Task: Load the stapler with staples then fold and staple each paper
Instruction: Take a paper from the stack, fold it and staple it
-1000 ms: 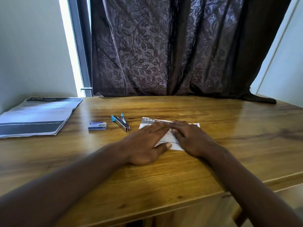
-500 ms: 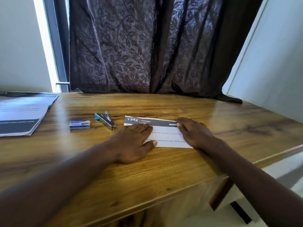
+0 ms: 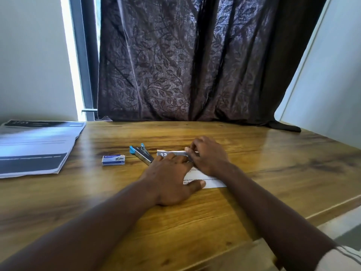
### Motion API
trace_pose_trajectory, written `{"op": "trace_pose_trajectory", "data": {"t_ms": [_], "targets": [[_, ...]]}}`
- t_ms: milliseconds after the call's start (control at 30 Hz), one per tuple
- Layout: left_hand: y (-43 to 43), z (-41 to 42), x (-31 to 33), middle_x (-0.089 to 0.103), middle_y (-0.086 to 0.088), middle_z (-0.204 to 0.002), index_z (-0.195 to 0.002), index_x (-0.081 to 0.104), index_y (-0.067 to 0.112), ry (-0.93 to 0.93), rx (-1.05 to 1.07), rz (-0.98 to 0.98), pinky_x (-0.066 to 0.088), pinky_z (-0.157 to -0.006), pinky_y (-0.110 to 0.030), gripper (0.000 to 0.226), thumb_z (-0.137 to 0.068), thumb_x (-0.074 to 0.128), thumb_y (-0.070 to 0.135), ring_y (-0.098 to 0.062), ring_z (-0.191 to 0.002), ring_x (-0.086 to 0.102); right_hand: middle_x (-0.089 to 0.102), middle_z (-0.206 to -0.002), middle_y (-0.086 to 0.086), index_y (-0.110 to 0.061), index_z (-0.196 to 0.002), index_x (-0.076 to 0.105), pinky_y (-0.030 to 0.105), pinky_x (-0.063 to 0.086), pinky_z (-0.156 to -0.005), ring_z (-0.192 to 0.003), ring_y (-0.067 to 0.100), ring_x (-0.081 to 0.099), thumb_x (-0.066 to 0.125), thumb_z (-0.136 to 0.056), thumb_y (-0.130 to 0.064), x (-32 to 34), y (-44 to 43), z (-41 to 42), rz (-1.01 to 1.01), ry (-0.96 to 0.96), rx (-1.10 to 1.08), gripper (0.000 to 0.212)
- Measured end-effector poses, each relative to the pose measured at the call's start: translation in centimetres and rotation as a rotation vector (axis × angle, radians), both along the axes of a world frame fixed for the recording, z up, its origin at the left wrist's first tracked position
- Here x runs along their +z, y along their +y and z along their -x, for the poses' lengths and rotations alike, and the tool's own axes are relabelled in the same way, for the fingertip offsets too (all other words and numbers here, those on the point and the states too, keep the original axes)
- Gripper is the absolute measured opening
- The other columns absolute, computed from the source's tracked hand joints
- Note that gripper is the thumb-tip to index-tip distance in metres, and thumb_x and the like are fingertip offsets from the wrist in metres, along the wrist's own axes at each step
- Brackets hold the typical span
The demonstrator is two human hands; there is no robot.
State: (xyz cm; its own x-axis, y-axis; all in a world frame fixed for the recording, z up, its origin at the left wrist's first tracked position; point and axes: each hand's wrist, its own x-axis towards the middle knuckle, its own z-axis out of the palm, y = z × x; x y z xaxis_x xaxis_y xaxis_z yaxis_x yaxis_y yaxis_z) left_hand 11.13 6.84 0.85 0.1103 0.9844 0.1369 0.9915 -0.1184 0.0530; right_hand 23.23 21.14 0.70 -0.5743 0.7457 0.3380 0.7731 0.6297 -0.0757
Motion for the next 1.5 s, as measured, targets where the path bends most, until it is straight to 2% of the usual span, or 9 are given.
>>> {"op": "trace_pose_trajectory", "data": {"t_ms": [200,400,500,600,900,1133,1200,1333,1500], "targets": [[0.3,0.7,0.2,0.041,0.01,-0.158,-0.148,0.045,0.038,-0.128,0.007,-0.151,0.028,-0.117,-0.043,0.061,-0.094,0.045,0.067,-0.017,-0.145,0.034,0.048,-0.11,-0.002,-0.026,-0.105,0.06,0.041,0.038,-0.093,-0.111,0.019,0.043,0.034,-0.097,-0.063,-0.3,0.1,-0.3,-0.008,0.016,0.003,0.046],[0.9,2.3,1.0,0.04,0.005,-0.157,-0.15,0.041,0.032,-0.295,0.203,-0.463,0.032,-0.115,-0.044,0.058,-0.096,0.057,0.044,-0.019,-0.142,0.039,0.045,-0.083,-0.009,-0.029,-0.083,0.041,0.038,0.038,-0.078,-0.08,0.015,0.042,0.035,-0.101,-0.057,-0.2,-0.1,-0.5,-0.191,0.145,0.139,0.035],[1.0,2.8,1.1,0.068,0.006,-0.127,-0.145,0.046,0.031,-0.301,0.245,-0.488,0.032,-0.111,-0.043,0.049,-0.098,0.054,0.037,-0.018,-0.118,0.061,0.041,-0.079,-0.009,-0.026,-0.083,0.037,0.037,0.033,-0.074,-0.075,0.018,0.04,0.038,-0.102,-0.052,0.2,-0.5,-0.4,-0.32,0.196,0.198,0.032],[1.0,3.2,1.3,0.077,0.009,-0.106,-0.126,0.064,0.032,-0.385,0.255,-0.52,0.037,-0.106,-0.04,0.031,-0.095,0.06,0.03,-0.017,-0.098,0.068,0.05,-0.083,-0.005,-0.023,-0.088,0.043,0.039,0.034,-0.076,-0.08,0.024,0.048,0.036,-0.102,-0.051,0.7,-1.2,-0.2,-0.389,0.182,0.2,0.032],[1.0,3.7,1.0,0.078,0.013,-0.092,-0.1,0.078,0.028,-0.646,0.149,-0.58,0.058,-0.082,-0.036,0.014,-0.086,0.079,0.027,-0.004,-0.085,0.071,0.067,-0.108,-0.003,-0.022,-0.12,0.06,0.04,0.042,-0.089,-0.099,0.017,0.057,0.045,-0.102,-0.032,0.0,-3.3,1.0,-0.26,0.283,0.45,0.026],[1.1,5.8,1.7,0.077,0.012,-0.078,-0.095,0.078,0.025,-0.81,0.104,-0.506,0.057,-0.067,-0.025,0.016,-0.081,0.086,0.024,0.001,-0.07,0.07,0.064,-0.092,-0.003,-0.021,-0.101,0.061,0.039,0.043,-0.079,-0.084,0.019,0.057,0.046,-0.1,-0.036,0.1,-3.1,1.1,-0.293,0.248,0.408,0.021],[0.8,6.7,2.1,0.075,0.014,-0.075,-0.095,0.079,0.025,-0.768,0.099,-0.546,0.054,-0.066,-0.018,0.012,-0.084,0.082,0.02,0.003,-0.067,0.068,0.063,-0.088,-0.003,-0.021,-0.097,0.059,0.038,0.043,-0.077,-0.082,0.019,0.056,0.048,-0.1,-0.038,0.1,-3.0,0.9,-0.303,0.237,0.389,0.02],[-0.6,9.1,3.5,0.072,0.02,-0.082,-0.097,0.076,0.028,-0.424,0.189,-0.654,0.059,-0.07,-0.029,0.017,-0.088,0.072,0.041,-0.001,-0.075,0.069,0.059,-0.084,-0.005,-0.023,-0.092,0.057,0.035,0.041,-0.076,-0.079,0.017,0.053,0.052,-0.098,-0.035,0.0,-2.6,0.6,-0.302,0.229,0.376,0.015],[-1.7,9.0,3.1,0.075,0.008,-0.087,-0.101,0.068,0.03,-0.075,0.494,-0.531,0.044,-0.07,-0.031,0.058,-0.086,0.045,0.082,-0.017,-0.084,0.068,0.059,-0.085,-0.005,-0.022,-0.091,0.057,0.037,0.043,-0.077,-0.079,0.018,0.053,0.048,-0.097,-0.037,-0.1,-2.5,0.5,-0.253,0.216,0.361,0.019]]}}
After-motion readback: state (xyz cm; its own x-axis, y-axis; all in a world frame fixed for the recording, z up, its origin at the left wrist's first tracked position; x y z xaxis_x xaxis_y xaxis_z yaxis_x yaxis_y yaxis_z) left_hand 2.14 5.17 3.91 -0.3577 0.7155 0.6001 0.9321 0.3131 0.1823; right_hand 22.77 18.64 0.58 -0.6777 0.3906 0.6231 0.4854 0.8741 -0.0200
